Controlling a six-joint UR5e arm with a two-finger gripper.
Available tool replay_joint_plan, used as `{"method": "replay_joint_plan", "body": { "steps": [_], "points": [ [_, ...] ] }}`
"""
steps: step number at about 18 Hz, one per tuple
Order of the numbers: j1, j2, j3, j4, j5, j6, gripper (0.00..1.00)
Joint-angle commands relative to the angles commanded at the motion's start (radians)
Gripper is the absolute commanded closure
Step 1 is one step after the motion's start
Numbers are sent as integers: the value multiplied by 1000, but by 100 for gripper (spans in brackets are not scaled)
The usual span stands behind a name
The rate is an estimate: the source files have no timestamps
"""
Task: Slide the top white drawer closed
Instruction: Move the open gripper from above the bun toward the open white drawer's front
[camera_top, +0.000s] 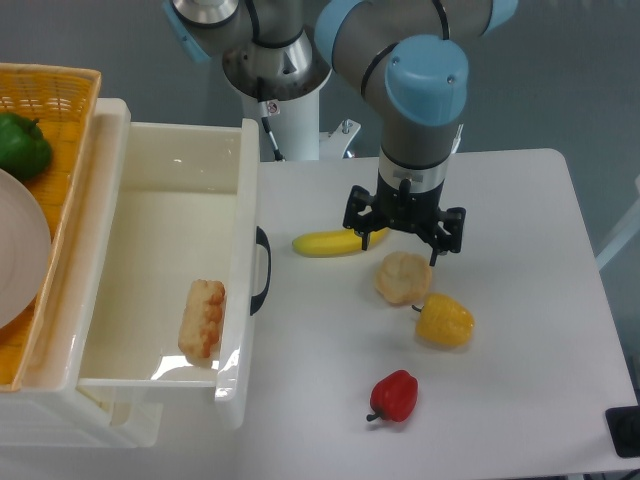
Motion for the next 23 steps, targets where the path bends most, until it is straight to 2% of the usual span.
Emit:
{"method": "replay_joint_plan", "body": {
  "steps": [8,11,20,23],
  "points": [
    [-3,-43,-9,3,2,-18,0],
    [-3,-52,-5,2,0,-78,0],
    [-15,-54,-75,5,2,-129,0],
    [-29,-60,-81,5,0,-129,0]
  ]
}}
